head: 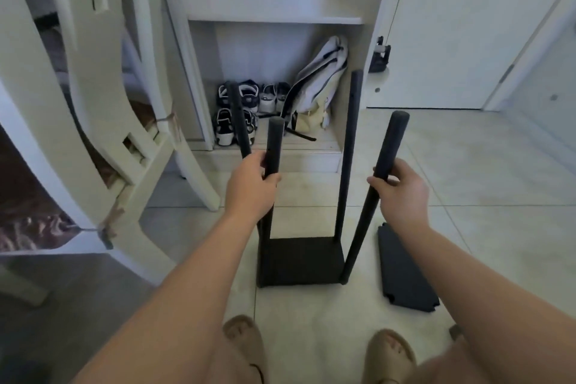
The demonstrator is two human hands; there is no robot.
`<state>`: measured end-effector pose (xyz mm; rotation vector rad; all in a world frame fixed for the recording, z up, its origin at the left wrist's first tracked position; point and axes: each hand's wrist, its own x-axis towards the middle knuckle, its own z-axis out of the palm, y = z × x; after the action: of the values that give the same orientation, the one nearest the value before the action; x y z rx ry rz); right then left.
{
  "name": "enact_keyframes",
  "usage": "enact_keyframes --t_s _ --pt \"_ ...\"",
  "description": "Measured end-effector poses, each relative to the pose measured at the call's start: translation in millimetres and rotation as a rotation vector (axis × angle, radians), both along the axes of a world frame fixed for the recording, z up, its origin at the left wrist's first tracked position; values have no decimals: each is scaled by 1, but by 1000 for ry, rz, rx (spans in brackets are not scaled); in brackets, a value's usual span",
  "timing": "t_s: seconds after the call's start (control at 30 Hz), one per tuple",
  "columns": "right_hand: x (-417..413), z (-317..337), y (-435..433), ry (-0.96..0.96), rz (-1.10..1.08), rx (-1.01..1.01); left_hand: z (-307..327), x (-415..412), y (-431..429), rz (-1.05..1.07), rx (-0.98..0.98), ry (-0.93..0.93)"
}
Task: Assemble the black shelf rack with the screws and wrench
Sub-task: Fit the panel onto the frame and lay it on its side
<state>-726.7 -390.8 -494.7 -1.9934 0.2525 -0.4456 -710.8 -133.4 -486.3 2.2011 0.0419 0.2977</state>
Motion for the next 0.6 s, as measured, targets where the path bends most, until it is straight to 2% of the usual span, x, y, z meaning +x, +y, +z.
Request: enact_keyframes --t_s 0.23,0.6 --pt "30 -9 9 5 -35 34 -2 17 2 5 -79 -22" --pt "29 -40 -12 13 -43 58 -20 23 -5 7 -97 2"
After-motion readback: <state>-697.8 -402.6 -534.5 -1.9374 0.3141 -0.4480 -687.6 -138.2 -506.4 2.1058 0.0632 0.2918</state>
